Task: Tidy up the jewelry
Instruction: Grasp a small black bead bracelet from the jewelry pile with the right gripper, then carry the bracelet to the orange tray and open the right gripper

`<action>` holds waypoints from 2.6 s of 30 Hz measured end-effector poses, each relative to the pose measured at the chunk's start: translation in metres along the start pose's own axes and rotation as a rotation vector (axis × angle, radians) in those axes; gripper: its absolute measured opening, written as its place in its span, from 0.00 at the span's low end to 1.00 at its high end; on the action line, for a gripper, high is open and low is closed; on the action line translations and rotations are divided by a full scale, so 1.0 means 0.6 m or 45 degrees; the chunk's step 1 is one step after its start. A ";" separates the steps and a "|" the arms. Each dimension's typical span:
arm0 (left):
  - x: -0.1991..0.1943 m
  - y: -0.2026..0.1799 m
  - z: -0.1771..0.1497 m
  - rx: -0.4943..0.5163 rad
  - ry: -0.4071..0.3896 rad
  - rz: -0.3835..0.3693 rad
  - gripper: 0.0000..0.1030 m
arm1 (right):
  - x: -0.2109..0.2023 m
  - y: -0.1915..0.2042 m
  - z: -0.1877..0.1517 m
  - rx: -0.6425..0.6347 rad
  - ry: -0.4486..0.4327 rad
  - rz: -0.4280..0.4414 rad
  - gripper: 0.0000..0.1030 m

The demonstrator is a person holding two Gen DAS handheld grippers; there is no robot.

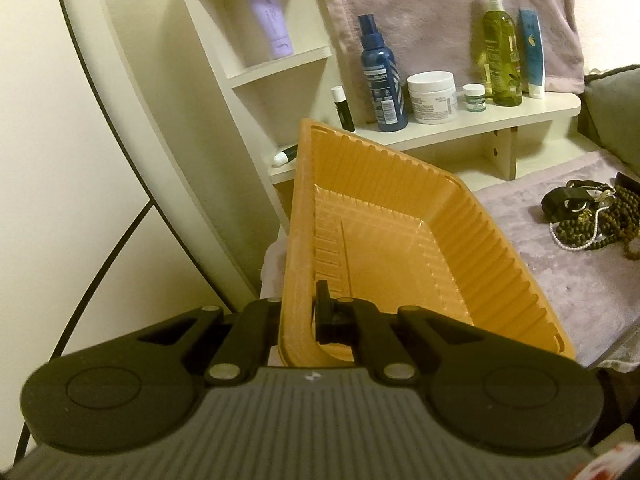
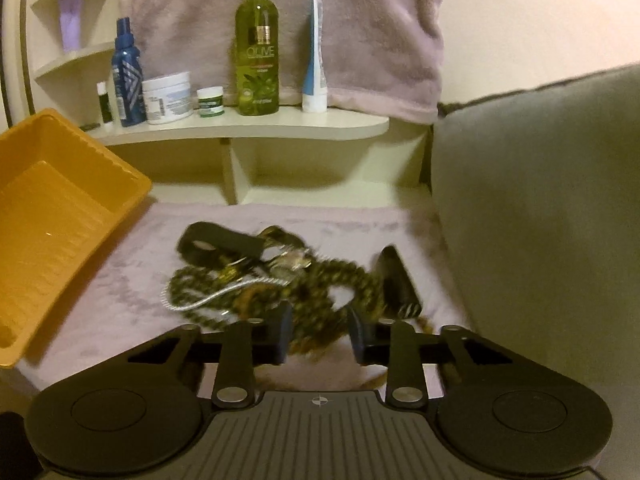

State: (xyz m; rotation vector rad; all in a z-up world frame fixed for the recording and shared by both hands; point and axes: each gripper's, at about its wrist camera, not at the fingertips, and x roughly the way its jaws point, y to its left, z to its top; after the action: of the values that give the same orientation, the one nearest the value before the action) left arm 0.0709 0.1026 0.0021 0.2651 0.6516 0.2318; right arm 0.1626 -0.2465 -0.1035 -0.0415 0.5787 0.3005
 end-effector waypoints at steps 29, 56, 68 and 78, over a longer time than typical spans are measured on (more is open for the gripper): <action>0.003 -0.001 0.003 -0.009 0.002 -0.006 0.03 | -0.061 0.002 0.088 -0.116 -0.184 0.059 0.06; 0.004 0.010 -0.001 -0.037 -0.004 -0.040 0.03 | 0.016 0.308 0.058 -0.074 0.078 0.744 0.07; 0.005 0.010 -0.002 -0.052 0.010 -0.036 0.03 | -0.049 0.170 0.034 0.123 -0.076 0.431 0.48; 0.004 0.010 -0.003 -0.055 0.018 -0.033 0.03 | -0.024 0.047 -0.030 0.160 0.052 0.147 0.34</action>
State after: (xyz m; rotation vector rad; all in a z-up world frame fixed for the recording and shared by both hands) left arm 0.0708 0.1092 0.0010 0.2137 0.6626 0.2228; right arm 0.1334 -0.2255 -0.1097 0.1072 0.6405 0.3755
